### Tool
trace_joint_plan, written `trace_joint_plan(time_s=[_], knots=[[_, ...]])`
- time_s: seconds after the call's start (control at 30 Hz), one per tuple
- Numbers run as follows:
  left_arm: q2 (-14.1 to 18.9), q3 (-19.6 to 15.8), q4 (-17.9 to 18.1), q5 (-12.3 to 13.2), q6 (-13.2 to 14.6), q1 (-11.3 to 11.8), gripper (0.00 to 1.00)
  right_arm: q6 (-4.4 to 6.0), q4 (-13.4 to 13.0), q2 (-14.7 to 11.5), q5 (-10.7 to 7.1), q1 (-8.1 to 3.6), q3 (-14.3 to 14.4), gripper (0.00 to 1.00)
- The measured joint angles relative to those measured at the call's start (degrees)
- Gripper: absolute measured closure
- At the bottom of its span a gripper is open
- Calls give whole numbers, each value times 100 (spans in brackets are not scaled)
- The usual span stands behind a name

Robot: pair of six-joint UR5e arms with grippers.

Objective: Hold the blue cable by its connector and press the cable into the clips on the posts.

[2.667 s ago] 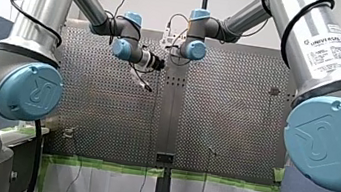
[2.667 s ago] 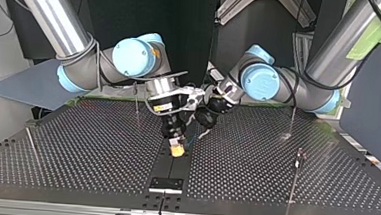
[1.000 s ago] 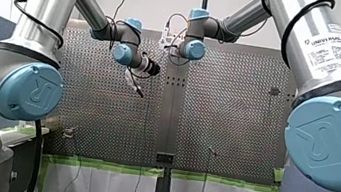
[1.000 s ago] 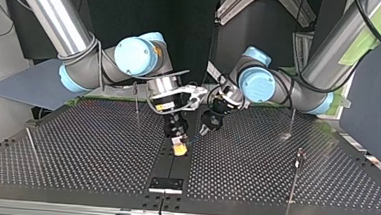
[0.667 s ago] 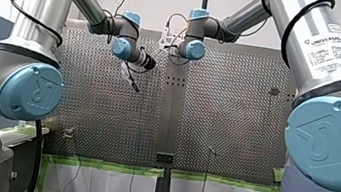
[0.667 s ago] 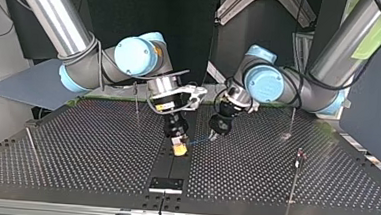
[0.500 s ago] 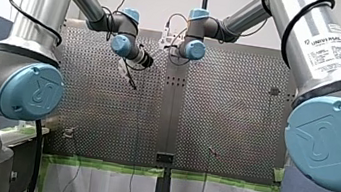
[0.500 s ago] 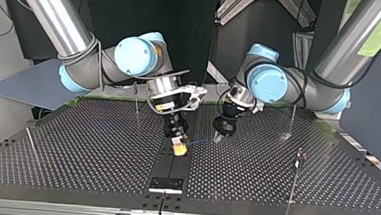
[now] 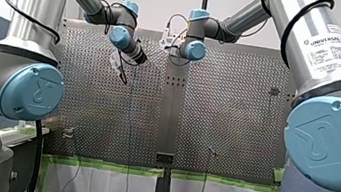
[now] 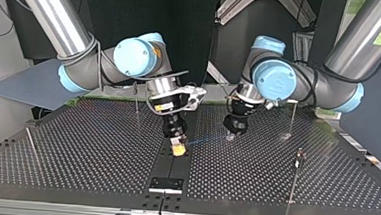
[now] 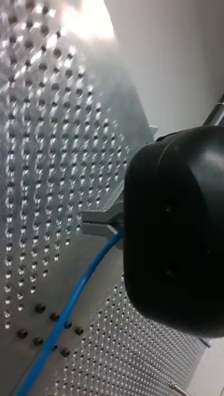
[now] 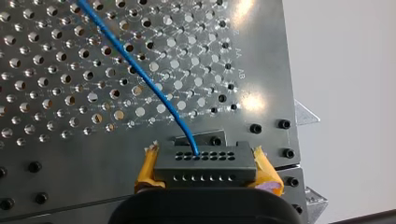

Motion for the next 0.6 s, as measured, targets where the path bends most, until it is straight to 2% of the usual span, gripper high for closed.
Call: trace_joint_plan(time_s=[0.2,0.6], knots=[[300,-61,-237,-302,299,3,100,0,1,8,0,-2,0,100],[729,-189,-524,-913,684,-6,100,0,16,18,-1,40,48,100]])
